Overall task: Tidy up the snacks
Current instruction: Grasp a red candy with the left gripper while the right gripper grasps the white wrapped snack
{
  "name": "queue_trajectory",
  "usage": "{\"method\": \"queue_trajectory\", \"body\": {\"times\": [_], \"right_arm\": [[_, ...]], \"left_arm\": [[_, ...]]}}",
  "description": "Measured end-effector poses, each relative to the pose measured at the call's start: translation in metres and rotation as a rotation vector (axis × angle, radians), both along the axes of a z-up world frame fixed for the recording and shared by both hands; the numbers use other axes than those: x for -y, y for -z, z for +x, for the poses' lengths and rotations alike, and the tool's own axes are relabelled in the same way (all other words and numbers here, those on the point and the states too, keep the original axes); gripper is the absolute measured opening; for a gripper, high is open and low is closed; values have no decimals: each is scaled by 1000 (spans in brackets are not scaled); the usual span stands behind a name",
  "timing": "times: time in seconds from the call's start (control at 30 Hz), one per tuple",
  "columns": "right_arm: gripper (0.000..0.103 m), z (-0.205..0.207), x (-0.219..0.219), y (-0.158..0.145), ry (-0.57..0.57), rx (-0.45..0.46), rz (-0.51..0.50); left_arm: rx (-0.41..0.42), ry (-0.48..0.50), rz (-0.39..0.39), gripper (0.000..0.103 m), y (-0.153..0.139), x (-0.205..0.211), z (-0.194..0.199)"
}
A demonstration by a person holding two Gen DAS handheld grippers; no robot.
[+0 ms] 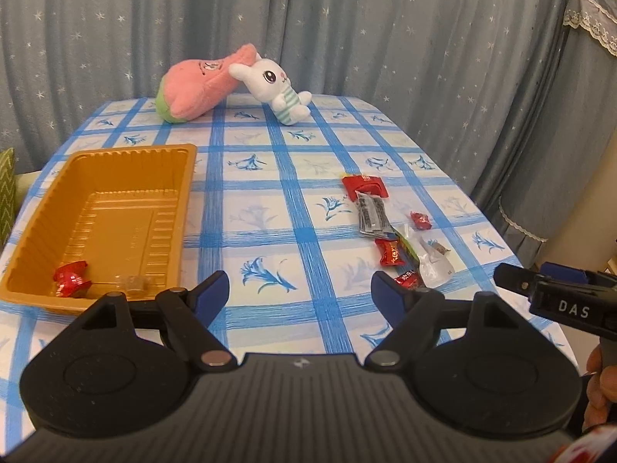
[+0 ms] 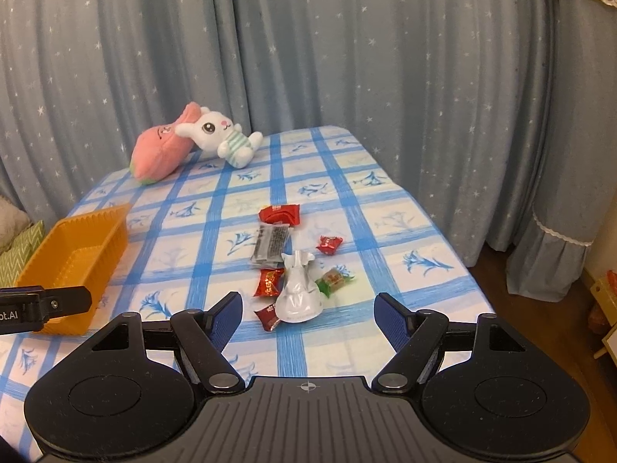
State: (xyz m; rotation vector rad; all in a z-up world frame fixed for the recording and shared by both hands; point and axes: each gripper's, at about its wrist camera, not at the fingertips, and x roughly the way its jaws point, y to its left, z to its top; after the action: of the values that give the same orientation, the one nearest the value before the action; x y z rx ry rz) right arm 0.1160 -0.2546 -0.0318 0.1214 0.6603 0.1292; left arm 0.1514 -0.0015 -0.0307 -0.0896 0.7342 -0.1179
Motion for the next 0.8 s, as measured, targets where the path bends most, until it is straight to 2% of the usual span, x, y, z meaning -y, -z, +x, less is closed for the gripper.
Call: {"method": "queue_trajectory", "body": {"times": [0.33,0.4,0.57,0.7,0.8], "right_arm": [[75,60,-8,37,-49,-38,-26],[66,72,-11,45,-66,-47,-34],[58,98,-22,62,-105,-57,-66],[44,117,-29,74,-122,-69,-106],[44,129,-32,82,-135,-90,-128]], "left_arm": [[-48,12,24,80,39,7,49],[-54,11,26,80,46,8,57],[-67,7,17,80,60,7,74],[-75,5,8,80,67,5,80],[-76,8,1,80,70,5,84]]}}
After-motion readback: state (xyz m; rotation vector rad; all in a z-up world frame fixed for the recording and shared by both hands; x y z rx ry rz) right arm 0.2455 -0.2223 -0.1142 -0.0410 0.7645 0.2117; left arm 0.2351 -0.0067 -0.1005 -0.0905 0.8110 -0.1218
